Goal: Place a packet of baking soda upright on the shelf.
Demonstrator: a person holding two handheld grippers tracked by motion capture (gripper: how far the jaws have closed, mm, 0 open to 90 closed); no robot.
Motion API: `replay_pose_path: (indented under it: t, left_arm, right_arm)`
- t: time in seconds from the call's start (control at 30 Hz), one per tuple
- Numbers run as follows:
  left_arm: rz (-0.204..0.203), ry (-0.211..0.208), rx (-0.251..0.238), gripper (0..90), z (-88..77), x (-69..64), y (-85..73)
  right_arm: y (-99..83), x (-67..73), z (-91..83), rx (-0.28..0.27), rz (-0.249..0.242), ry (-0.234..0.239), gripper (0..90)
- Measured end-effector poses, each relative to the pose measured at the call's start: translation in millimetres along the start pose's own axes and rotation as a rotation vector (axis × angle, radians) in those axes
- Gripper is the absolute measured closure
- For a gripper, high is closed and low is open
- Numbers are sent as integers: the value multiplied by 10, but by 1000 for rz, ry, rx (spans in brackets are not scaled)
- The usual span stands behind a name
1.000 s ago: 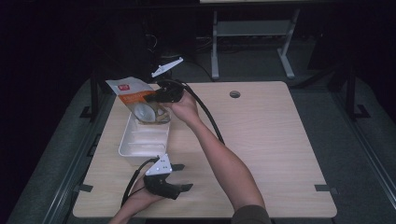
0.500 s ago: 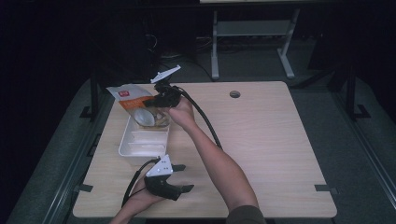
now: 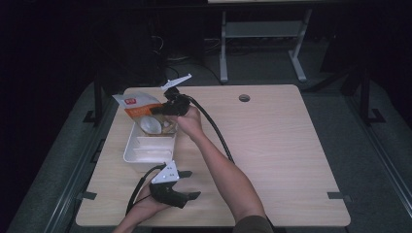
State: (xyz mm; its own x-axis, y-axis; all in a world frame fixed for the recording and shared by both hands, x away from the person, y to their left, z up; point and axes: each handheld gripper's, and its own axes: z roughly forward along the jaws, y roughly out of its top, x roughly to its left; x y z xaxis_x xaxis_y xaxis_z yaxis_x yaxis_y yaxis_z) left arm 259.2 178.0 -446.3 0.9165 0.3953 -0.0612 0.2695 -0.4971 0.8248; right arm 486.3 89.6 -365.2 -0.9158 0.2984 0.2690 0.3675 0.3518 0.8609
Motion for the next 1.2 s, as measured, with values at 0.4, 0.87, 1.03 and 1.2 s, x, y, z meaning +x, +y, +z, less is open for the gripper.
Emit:
replay_pose_path:
  t: [0.4,0.87,1.03,1.2]
  left_arm:
    - [8,7,11,243,2,-4,-4]
    - [11,21,13,243,14,-11,1]
    - [10,22,15,243,2,-2,-1]
    - [5,22,15,243,3,9,-7]
  right_arm:
    - [-136,-68,-22,-35,37,-23,782]
    - [-301,-18,-94,137,-16,-44,809]
    - [-340,-22,-60,153,-25,-54,883]
    - [-381,-47,-57,163,-14,-54,894]
